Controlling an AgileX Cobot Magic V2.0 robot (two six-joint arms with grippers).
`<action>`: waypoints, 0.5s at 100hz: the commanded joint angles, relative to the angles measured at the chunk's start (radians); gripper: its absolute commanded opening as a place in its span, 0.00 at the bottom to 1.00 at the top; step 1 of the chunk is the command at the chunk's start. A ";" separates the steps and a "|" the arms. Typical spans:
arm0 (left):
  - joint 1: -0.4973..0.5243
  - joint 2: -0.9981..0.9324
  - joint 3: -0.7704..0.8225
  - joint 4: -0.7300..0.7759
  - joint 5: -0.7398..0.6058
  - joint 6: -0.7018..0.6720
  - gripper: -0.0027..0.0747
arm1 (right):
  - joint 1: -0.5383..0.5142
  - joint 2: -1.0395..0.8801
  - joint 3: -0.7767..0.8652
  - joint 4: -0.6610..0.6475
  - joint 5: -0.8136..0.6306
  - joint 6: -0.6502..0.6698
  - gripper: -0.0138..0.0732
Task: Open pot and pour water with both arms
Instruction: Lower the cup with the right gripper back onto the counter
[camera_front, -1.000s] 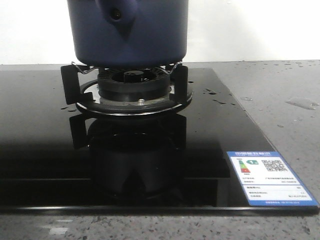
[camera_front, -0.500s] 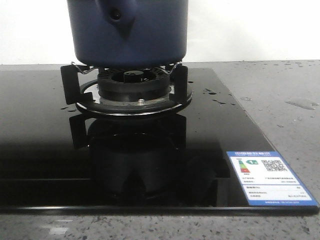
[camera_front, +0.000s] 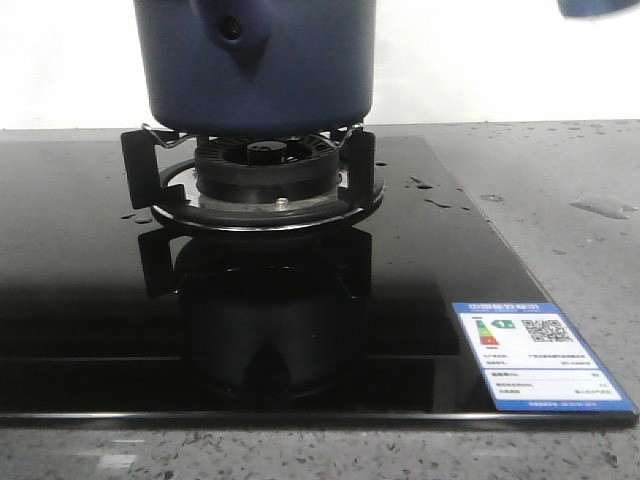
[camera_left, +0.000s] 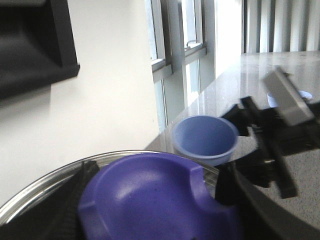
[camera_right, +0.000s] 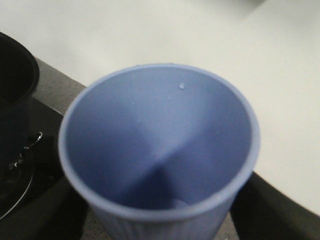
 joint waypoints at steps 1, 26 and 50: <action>-0.015 0.006 -0.029 -0.092 0.012 -0.005 0.39 | -0.023 -0.068 0.125 0.083 -0.251 0.002 0.43; -0.030 0.069 -0.029 -0.107 0.022 -0.005 0.39 | -0.025 -0.046 0.400 0.178 -0.431 0.002 0.43; -0.032 0.078 -0.029 -0.110 0.018 -0.005 0.39 | -0.025 -0.001 0.422 0.180 -0.460 0.002 0.43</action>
